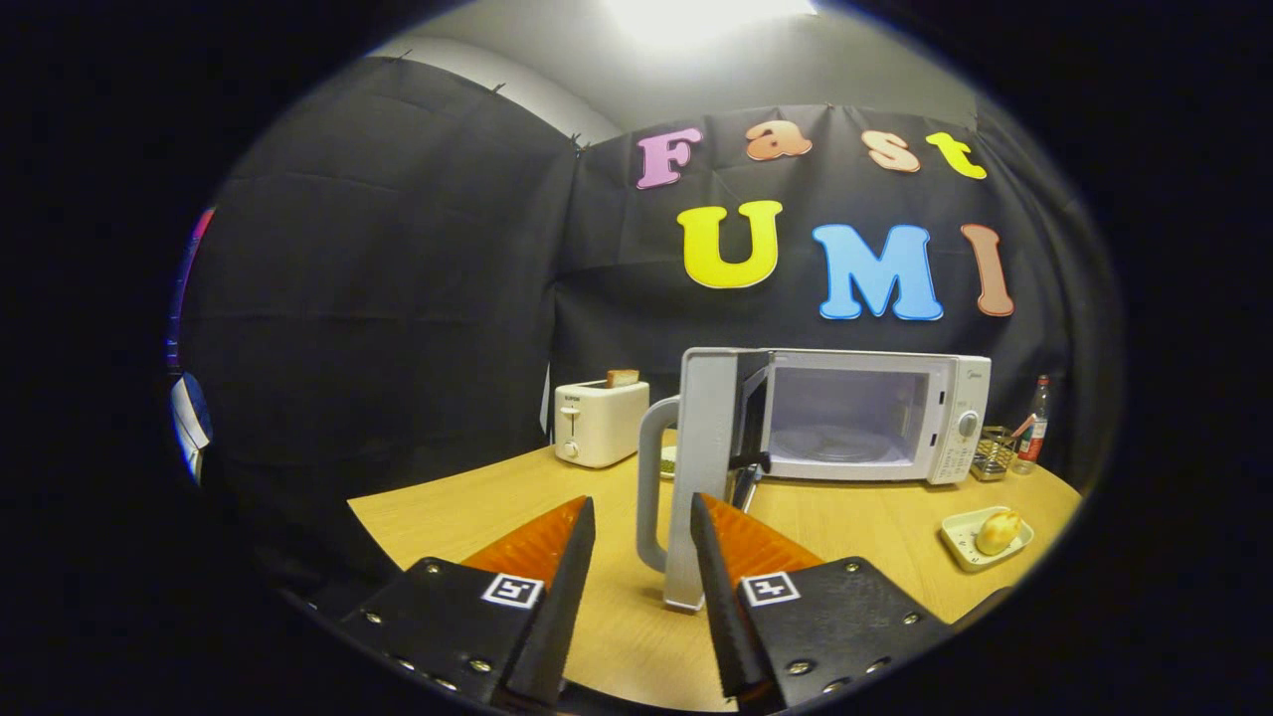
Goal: Open the microwave, put the food inside, and close the microwave door.
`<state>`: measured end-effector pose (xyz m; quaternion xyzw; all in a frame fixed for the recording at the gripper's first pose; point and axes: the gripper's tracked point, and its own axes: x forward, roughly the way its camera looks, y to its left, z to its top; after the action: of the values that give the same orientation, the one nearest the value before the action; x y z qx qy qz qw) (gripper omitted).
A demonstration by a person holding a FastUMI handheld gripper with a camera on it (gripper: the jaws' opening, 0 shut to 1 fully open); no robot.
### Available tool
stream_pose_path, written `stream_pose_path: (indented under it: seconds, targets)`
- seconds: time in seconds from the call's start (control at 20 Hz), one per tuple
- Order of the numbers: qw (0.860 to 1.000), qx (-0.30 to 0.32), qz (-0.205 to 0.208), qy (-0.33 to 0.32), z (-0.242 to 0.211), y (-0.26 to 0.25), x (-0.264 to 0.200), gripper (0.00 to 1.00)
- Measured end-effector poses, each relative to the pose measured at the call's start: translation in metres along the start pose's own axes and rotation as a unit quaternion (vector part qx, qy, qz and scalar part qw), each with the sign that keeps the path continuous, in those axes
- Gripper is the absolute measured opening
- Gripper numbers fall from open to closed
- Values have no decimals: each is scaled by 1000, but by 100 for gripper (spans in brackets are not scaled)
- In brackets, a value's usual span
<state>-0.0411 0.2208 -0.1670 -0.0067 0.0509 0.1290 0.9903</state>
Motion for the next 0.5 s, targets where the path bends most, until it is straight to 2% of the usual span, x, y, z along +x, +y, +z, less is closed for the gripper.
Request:
stream_pose_path:
  seconds: [0.05,0.1,0.15,0.2,0.5]
  targets:
    - [1000,-3,-12,-7,4,-13,-6,73]
    - [1000,-7,-25,-10,8,-29,-10,79]
    - [999,-11,-38,-9,9,-43,-12,93]
    - [998,-13,-57,-5,9,-63,-14,97]
    - [986,8,-158,43,-12,-200,-23,96]
